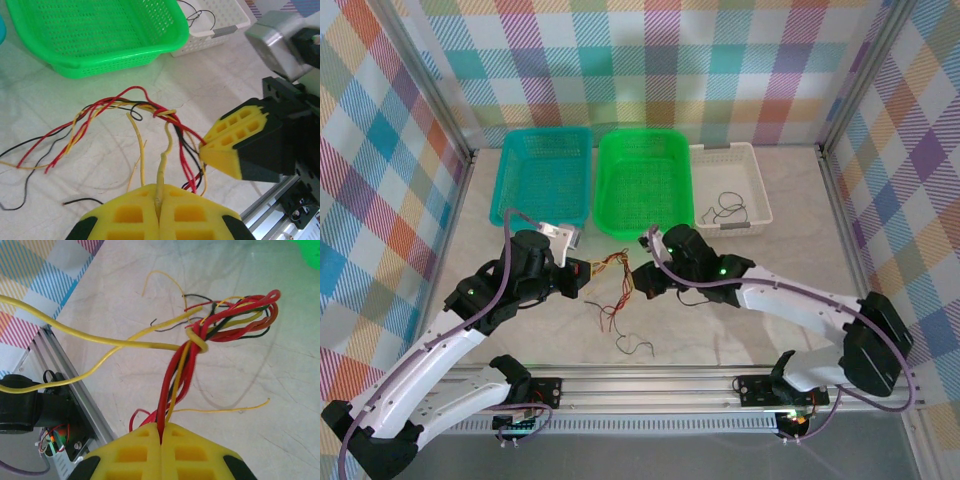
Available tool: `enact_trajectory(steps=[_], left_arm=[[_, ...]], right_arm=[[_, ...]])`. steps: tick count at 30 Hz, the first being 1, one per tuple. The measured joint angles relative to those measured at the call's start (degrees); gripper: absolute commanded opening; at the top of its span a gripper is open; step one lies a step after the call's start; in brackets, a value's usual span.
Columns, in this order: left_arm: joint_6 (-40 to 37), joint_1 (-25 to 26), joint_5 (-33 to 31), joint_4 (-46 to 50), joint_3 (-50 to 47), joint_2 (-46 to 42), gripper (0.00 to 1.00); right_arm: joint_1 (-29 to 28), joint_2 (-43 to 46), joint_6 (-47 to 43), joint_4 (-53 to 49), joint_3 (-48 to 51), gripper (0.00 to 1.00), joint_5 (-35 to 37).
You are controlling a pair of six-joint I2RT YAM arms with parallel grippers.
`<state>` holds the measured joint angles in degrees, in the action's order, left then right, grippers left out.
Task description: Untangle the cables
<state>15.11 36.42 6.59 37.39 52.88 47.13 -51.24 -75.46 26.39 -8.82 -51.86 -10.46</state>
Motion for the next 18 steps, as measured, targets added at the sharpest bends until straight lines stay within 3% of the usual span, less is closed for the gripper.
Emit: enact_trajectory(steps=[7,11,18], left_arm=[[-0.2,0.0,-1.2,0.9,0.0,-1.5,0.0],[-0.2,0.0,-2.8,2.4,0.2,-2.0,0.0],[-0.2,0.0,-9.7,8.2,4.7,-2.0,0.0]], right_arm=[[6.7,7.9,4.4,2.4,7.9,0.0,3.6],[13.3,15.0,8.2,2.1,13.2,0.0,4.8],[27.6,21.8,14.6,-7.0,18.9,0.0,8.4]])
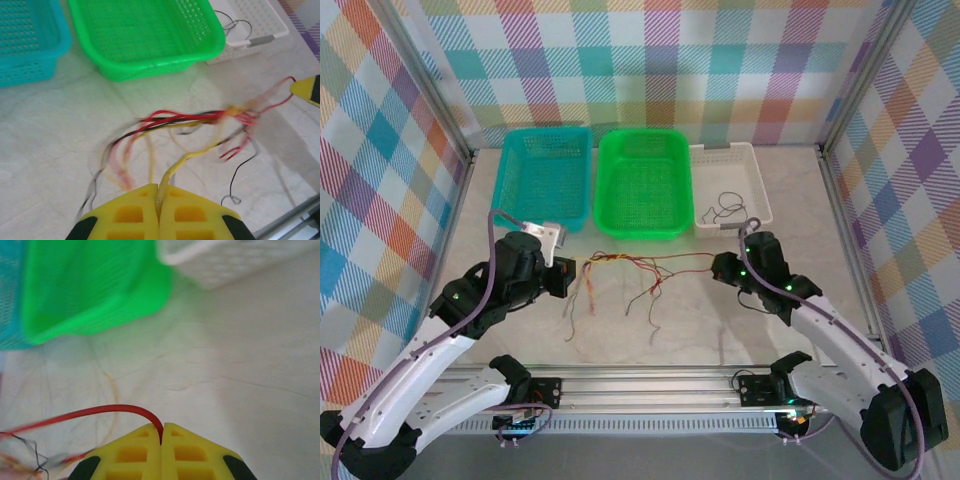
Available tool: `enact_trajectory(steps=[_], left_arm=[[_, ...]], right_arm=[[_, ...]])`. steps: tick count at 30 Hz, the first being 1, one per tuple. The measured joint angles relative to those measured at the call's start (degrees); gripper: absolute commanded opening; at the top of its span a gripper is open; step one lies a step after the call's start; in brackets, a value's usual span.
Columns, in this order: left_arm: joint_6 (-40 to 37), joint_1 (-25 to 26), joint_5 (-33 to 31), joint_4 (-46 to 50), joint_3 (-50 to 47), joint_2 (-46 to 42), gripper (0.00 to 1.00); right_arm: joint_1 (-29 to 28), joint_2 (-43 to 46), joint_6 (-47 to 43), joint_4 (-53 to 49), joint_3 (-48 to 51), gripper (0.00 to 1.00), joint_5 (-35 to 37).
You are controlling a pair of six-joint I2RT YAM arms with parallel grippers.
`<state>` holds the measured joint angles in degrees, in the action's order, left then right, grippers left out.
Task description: Untangle the cables
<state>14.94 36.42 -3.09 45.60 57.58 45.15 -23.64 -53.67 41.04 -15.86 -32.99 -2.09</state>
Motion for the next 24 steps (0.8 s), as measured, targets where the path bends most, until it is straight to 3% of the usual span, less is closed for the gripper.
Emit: enact_trajectory(steps=[8,15,24], left_arm=[[0.3,-0.1,-9.7,5.9,3.7,0.8,0.0],[1.2,-0.3,-15.1,7.9,3.5,1.7,0.0],[1.9,-0.5,-10.8,3.7,-1.3,0.9,0.0]], right_arm=[[8.5,8.3,3.6,-12.4,0.8,0.0,4.6],[14.5,13.5,3.4,-23.7,-6.0,0.0,9.2],[13.9,11.1,-0.4,-24.1,-17.7,0.0,-0.7]])
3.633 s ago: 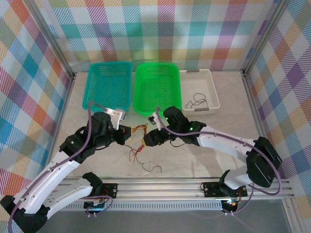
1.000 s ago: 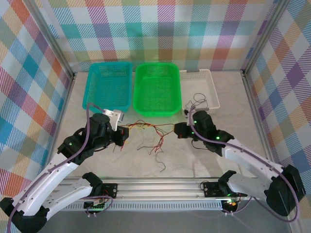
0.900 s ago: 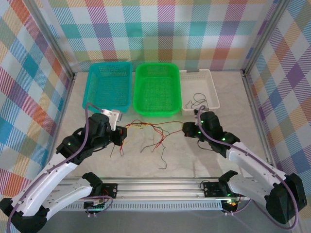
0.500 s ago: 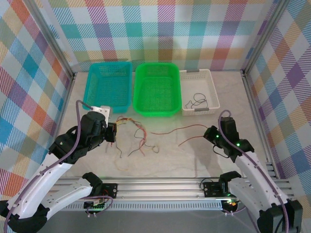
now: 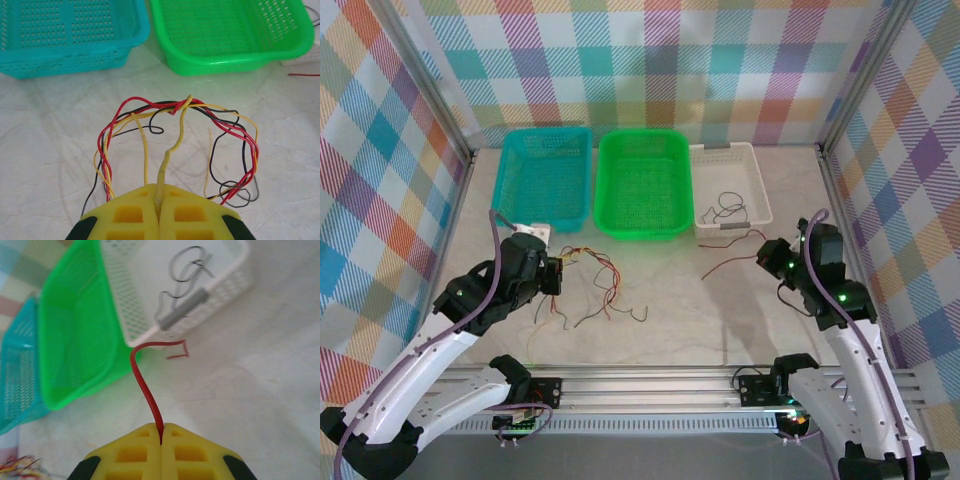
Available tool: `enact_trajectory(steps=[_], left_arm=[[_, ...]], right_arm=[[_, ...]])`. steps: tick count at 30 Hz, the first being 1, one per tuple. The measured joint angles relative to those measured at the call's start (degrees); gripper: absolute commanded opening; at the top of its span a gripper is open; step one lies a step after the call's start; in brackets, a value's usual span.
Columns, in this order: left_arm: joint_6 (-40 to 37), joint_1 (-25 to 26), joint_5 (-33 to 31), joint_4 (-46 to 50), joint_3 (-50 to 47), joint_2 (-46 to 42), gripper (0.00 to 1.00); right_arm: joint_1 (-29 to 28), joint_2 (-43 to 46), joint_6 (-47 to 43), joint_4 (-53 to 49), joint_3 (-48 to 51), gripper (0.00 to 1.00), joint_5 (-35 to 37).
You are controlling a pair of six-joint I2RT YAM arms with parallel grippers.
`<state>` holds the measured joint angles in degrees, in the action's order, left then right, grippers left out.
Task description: Untangle the cables
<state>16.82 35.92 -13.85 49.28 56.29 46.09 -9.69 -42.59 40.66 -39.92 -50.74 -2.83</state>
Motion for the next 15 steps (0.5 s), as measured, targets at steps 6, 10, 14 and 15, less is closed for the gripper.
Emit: enact_trajectory(steps=[6,10,14,15], left_arm=[[-0.3,-0.1,5.7,-3.0,-1.9,-1.6,0.0],[-0.5,-0.1,8.3,-4.0,-2.3,-1.2,0.0],[-0.8,-0.1,9.9,-4.7,-2.6,-0.8,0.0],[-1.0,-0.1,10.3,-4.7,-2.6,-0.7,0.0]], right_arm=[[-6.1,-7.0,-3.1,1.4,-13.4,0.0,-2.2],[-12.0,-13.3,-4.7,2.8,-20.7,0.0,-1.0],[-18.1,-20.8,-6.6,3.6,-28.1,0.0,1.1],[-19.1,-22.9,-7.0,3.8,-30.2,0.0,1.3]])
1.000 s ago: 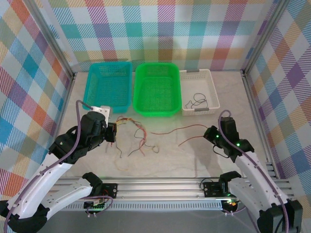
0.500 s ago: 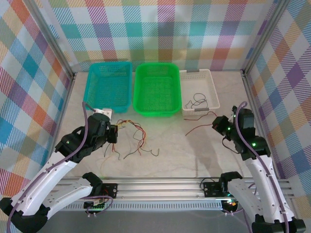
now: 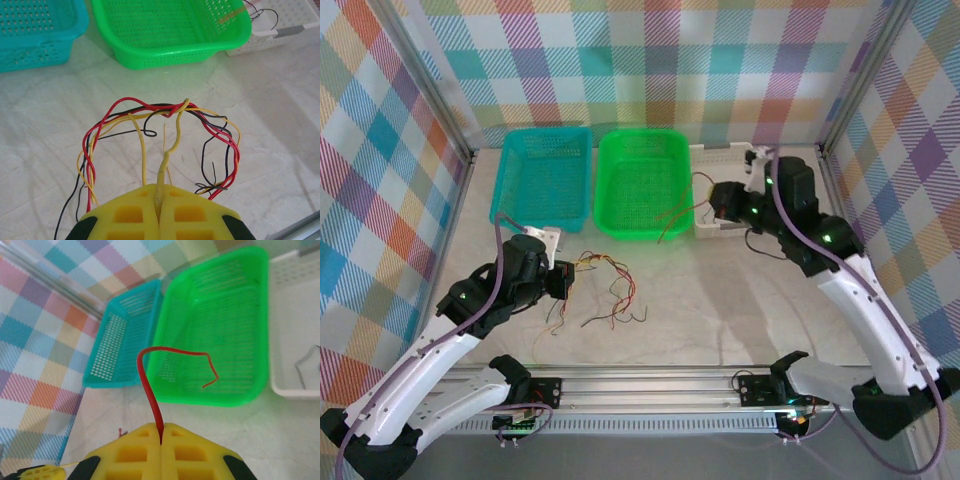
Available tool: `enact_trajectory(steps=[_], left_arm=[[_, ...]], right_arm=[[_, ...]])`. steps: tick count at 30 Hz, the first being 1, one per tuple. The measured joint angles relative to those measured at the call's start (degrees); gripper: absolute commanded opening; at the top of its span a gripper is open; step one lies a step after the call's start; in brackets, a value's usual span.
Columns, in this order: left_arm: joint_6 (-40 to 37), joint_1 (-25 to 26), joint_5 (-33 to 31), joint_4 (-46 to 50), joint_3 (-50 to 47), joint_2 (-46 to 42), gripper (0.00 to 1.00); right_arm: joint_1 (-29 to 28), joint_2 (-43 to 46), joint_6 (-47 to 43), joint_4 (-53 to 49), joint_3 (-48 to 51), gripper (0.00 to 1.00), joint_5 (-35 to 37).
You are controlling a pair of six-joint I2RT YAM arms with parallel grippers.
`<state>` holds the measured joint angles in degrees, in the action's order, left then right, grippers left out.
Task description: Untangle the cables
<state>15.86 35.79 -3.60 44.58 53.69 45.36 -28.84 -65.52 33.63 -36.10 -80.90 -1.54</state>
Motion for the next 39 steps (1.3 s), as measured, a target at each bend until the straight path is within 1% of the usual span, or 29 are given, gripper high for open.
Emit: enact_trajectory(steps=[2,8,13,16,21,25,27,31,35,37,39], left_arm=[[-0.2,0.0,0.5,-0.1,0.0,0.2,0.0],[-0.4,0.0,1.3,-0.9,-0.5,0.3,0.0],[-0.5,0.0,1.5,-1.2,-0.7,0.4,0.0],[-0.6,0.0,1.5,-1.3,-0.7,0.5,0.0],[-0.7,0.0,1.5,-1.3,-0.8,0.7,0.0],[-0.7,0.0,1.6,-1.3,-1.0,0.7,0.0],[-0.7,0.0,1.6,-1.3,-1.0,0.7,0.0],[-0.7,0.0,1.6,-1.3,-1.0,0.7,0.0],[-0.7,0.0,1.7,-1.3,-1.0,0.6,0.0],[-0.7,0.0,1.7,-1.3,-1.0,0.6,0.0],[-0.7,0.0,1.7,-1.3,-1.0,0.6,0.0]], right_arm=[[-0.9,-4.0,-0.8,0.1,-4.3,0.0,0.4],[-1.0,-15.5,-2.9,1.1,-14.7,0.0,1.1],[-1.0,-27.5,-4.5,1.5,-23.1,0.0,1.6],[-1.0,-36.2,-5.4,0.9,-28.7,0.0,1.8],[-1.0,-50.7,-6.5,-2.0,-39.6,0.0,2.3],[-1.0,-59.2,-7.4,-5.3,-47.2,0.0,3.3],[-1.2,-63.6,-7.8,-7.6,-52.6,0.0,3.9],[-1.2,-70.8,-8.8,-11.8,-61.5,0.0,5.5],[-1.2,-74.8,-9.1,-15.1,-64.5,0.0,6.3],[-1.2,-76.2,-9.1,-16.9,-64.6,0.07,6.8],[-1.2,-77.0,-9.1,-18.4,-64.6,0.18,7.2]])
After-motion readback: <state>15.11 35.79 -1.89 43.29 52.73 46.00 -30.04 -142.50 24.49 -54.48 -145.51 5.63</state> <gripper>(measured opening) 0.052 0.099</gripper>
